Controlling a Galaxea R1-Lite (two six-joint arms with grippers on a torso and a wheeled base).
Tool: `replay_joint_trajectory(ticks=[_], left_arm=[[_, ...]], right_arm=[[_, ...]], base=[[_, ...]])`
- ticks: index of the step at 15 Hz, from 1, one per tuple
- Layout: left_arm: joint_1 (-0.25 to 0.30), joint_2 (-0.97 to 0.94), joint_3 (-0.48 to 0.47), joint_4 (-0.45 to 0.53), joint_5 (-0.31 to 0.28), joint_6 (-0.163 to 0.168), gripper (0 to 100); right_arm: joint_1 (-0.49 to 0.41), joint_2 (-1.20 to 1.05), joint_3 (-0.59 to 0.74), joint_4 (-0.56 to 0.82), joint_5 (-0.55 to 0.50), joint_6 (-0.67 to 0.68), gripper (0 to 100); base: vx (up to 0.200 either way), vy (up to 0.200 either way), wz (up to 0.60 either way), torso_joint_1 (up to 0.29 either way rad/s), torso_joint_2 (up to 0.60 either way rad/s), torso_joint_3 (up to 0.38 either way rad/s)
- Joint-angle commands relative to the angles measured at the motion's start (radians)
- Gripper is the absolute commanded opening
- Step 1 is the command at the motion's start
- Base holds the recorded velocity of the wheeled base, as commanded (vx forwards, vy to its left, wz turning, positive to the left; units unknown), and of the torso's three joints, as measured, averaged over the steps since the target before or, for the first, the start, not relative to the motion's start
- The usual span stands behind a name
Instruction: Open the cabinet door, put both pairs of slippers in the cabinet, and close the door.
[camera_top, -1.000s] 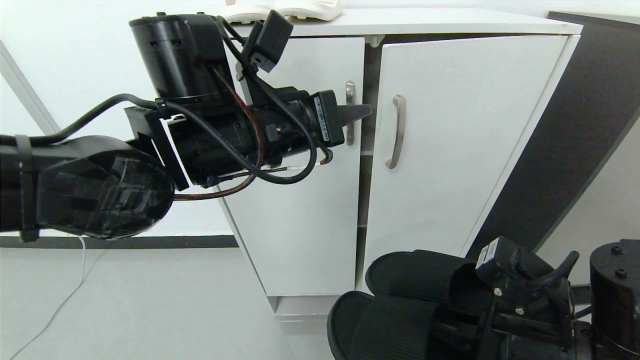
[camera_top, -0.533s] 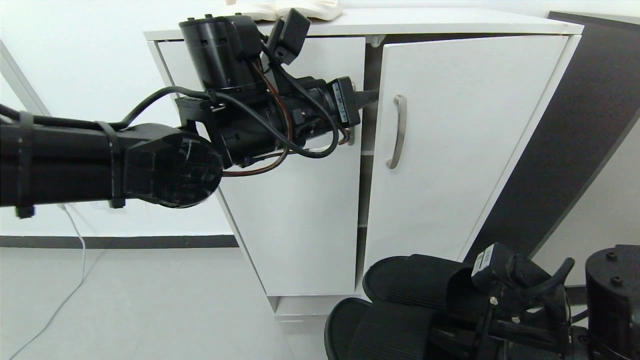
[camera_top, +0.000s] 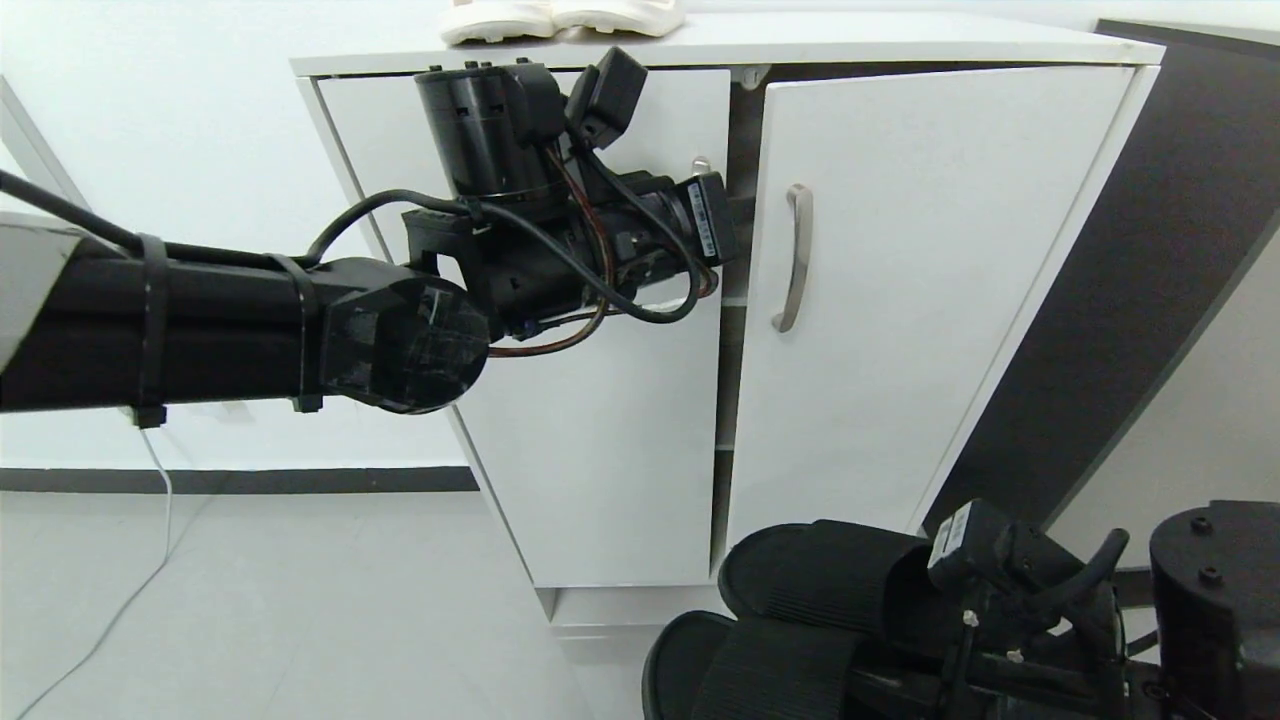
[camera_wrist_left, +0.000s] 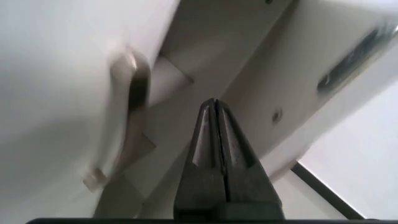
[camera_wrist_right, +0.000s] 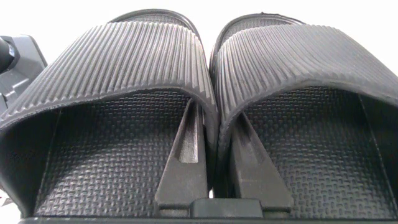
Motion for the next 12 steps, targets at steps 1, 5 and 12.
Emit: replay_joint_trajectory(ticks=[1,5,12], left_arm=[[-0.036,-0.022,0.016,-0.002,0.004,0.002,0],[-0.190,-0.074,0.087,-0.004,0.006,0.012,0],[-0.012,-0.158,0.144,-0.025,0.009,0.013,0]], right_arm=[[0.004,0.002,0.001,0.000,0.001,0.000,0],[0.044,-0.015,0.018,-0.005,0.001,0.000,0],[0.019,-0.010,0.007,-0.006,0.001,0.006,0]], base=[[-0.200,0.000,0.00,0.012,0.00,-0.002],[-0.200,0.000,0.00,-0.001,0.00,0.005],[-0.029,0.000,0.00,0.000,0.00,0.000]])
